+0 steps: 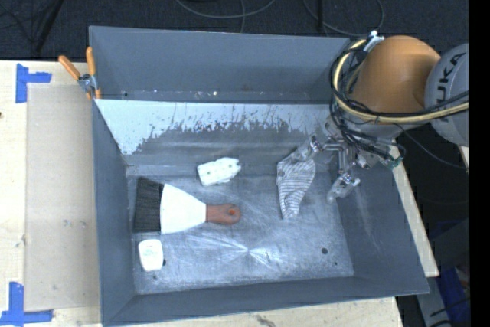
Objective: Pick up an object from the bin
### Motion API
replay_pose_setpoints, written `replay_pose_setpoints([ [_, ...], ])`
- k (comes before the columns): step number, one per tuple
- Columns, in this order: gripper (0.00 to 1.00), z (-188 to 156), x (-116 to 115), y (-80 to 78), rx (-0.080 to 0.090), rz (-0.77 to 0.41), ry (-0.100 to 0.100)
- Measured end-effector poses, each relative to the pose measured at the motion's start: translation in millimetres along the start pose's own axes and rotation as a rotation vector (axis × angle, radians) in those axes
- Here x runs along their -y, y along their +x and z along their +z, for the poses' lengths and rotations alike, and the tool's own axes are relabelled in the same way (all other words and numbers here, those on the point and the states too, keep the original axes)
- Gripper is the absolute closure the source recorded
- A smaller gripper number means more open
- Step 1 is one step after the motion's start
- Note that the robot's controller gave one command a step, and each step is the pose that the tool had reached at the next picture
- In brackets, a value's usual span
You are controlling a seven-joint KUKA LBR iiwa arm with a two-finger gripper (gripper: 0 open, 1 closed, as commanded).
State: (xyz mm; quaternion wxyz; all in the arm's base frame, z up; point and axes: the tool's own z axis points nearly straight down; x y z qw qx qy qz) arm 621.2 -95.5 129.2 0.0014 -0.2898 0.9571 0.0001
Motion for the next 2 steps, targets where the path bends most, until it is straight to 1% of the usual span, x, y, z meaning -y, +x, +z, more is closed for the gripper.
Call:
replay_pose_setpoints([
  [1, 0.00, 41.2, -3.9, -3.5, -0.001, -0.244, -0.001],
  [2, 1.00, 51.0, 3.6, -1.0, -0.005, -0.410, 0.004],
])
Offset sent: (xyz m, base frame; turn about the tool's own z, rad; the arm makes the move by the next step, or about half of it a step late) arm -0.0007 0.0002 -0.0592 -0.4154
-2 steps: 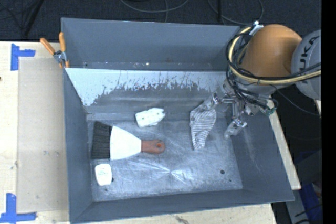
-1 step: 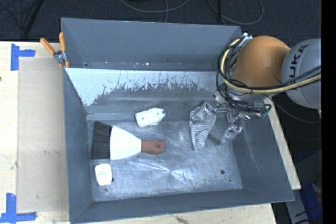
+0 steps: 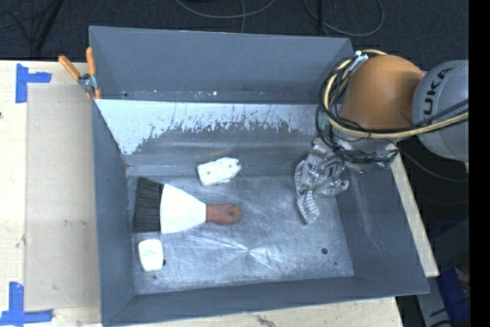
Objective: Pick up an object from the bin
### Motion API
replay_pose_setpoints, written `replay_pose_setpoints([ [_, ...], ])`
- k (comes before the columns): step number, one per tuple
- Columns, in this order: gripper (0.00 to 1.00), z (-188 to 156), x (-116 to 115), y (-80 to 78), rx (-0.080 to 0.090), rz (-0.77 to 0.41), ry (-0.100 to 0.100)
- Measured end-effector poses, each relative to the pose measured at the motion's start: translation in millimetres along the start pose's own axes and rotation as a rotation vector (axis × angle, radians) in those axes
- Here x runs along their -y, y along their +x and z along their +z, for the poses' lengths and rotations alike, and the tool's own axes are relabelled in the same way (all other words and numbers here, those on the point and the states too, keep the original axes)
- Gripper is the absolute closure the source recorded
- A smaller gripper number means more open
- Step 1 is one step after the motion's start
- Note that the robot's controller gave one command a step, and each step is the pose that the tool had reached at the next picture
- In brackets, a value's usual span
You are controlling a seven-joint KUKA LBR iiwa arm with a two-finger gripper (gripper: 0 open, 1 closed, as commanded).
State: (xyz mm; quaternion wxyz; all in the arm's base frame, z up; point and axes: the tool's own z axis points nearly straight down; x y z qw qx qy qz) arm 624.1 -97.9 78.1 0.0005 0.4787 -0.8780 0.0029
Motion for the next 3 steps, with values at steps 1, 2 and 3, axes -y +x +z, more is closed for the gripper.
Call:
replay_pose_setpoints([
  [1, 1.00, 0.0, 0.1, 0.3, 0.001, 0.002, 0.000],
  [2, 1.00, -60.9, 1.5, -1.9, 0.008, 0.005, 0.001],
  [3, 1.00, -54.8, 0.1, -0.5, 0.006, 0.008, -0.006],
])
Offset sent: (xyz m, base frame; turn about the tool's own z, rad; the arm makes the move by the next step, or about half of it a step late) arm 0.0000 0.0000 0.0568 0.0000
